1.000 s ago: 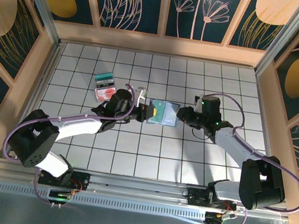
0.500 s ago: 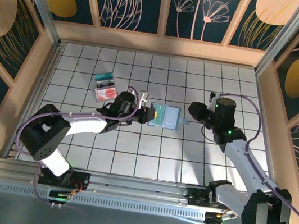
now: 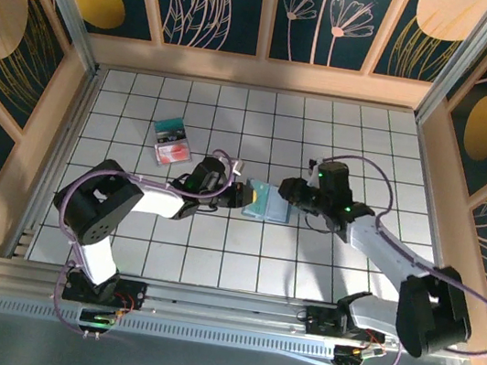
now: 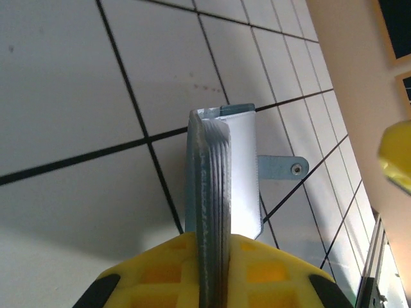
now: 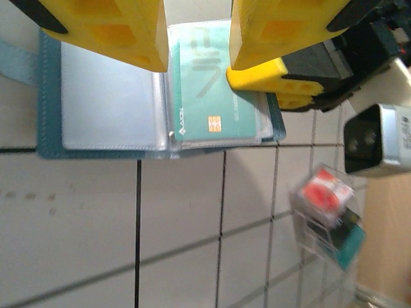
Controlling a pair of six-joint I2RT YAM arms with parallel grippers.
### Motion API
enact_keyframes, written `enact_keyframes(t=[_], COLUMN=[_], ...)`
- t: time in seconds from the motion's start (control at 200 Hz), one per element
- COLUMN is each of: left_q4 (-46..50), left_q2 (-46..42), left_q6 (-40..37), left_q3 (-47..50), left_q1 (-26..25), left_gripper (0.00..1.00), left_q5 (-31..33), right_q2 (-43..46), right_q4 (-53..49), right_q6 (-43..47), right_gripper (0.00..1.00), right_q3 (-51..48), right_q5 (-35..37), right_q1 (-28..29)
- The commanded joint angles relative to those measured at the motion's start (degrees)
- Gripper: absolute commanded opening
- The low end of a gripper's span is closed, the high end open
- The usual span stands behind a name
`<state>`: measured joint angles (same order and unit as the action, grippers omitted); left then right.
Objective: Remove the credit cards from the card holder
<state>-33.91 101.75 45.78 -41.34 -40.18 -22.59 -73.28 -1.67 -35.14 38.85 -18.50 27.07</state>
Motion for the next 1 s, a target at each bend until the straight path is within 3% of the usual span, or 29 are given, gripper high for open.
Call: enact_keyframes(t=[0.0,0.215,0.365,0.505,0.716,0.836,0.991], left_q4=[-4.53,0.82,5.18,9.15,16.37,20.74,21.22], left_q2=[1.06,1.53,0.05,-1.90,-7.99,-11.47,-11.71], left_q6=[2.27,0.33,-1.70,-3.28,-4.06,-5.27,-6.28], left_q3=[0.39,0.12,-0.21,-1.08,-1.31,-1.06,-1.50], left_q1=[0.30,0.39,0.32,0.29,0.30,-0.22,-1.82], left_gripper=[0.13,0.24,0.48,0.63,0.66,0.63,0.61], left_q5=[-1.63,2.89,6.27,9.44,18.12,24.66,25.73], right_q2=[-4.19,-10.00,-11.93,-12.65,-13.01,-14.10,-16.24], right_q4=[1.36,4.46,4.94,5.08,5.11,5.95,6.69], right_q6=[-1.98,-3.53,-3.71,-3.71,-3.71,-4.31,-4.57], right_gripper=[0.31,0.27,0.26,0.24,0.23,0.23,0.22], right_q3=[2.57,3.06,3.76,4.30,4.57,4.56,5.65], right_q5=[0.00,-2.41,-2.83,-3.29,-3.38,-3.88,-4.39], right_q1=[1.51,2.52,3.03,3.34,3.96,4.48,6.48])
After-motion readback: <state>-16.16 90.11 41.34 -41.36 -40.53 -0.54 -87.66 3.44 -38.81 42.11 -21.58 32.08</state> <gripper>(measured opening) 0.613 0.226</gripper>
